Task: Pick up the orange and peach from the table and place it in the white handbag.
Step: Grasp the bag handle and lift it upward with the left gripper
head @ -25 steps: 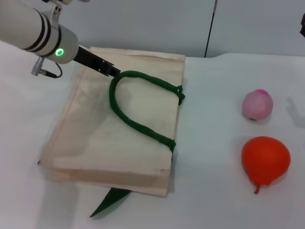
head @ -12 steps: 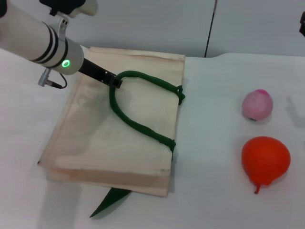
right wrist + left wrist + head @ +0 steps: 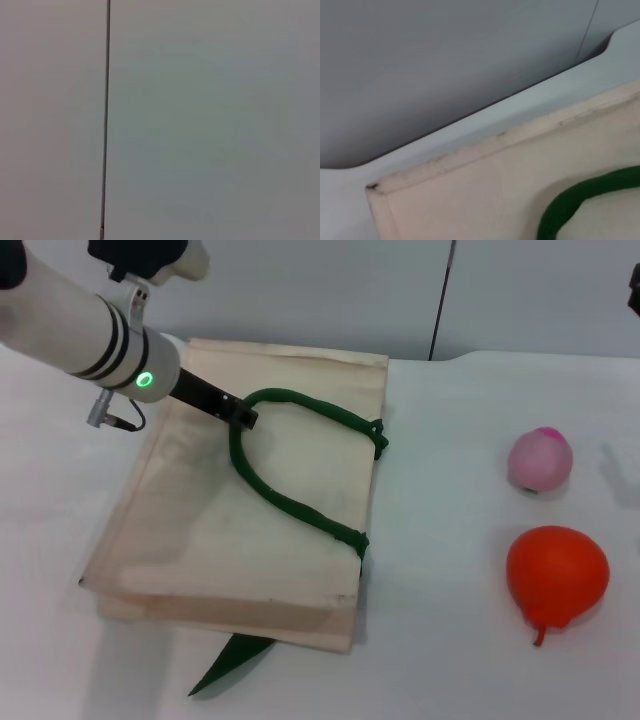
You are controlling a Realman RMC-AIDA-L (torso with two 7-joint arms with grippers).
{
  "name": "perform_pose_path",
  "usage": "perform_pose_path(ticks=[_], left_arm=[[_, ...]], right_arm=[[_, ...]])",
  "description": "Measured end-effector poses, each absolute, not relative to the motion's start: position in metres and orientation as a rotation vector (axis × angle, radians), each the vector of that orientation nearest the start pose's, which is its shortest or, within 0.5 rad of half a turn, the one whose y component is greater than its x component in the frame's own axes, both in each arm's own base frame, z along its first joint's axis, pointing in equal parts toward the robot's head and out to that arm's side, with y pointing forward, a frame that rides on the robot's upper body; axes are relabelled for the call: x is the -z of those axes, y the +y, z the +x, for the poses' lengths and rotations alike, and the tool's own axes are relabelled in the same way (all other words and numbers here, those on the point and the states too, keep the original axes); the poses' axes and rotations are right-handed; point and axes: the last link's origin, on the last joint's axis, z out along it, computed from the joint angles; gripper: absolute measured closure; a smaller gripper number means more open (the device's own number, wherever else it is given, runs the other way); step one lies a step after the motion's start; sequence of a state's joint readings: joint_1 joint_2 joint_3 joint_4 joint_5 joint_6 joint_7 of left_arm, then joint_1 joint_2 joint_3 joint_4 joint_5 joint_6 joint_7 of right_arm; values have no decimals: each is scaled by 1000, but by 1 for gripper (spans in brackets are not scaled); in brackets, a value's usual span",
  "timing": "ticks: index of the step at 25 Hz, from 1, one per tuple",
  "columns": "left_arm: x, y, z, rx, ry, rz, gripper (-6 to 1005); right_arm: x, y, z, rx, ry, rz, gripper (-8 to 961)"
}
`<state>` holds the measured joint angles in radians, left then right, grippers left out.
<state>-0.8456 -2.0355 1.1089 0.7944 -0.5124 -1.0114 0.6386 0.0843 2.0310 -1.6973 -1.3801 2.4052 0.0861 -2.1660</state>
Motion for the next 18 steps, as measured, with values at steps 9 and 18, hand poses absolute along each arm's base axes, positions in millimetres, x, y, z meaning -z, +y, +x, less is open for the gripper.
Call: perform_pose_path(ticks=[9,18], left_arm=[[-2,456,-208,-151,-1063,-2246,509],[1,457,-208,-138,-1093,-2228,509]], right_arm=[[-52,365,223,-537,559,-1744,288],[-54,364,217,-550,544,-1745,286]])
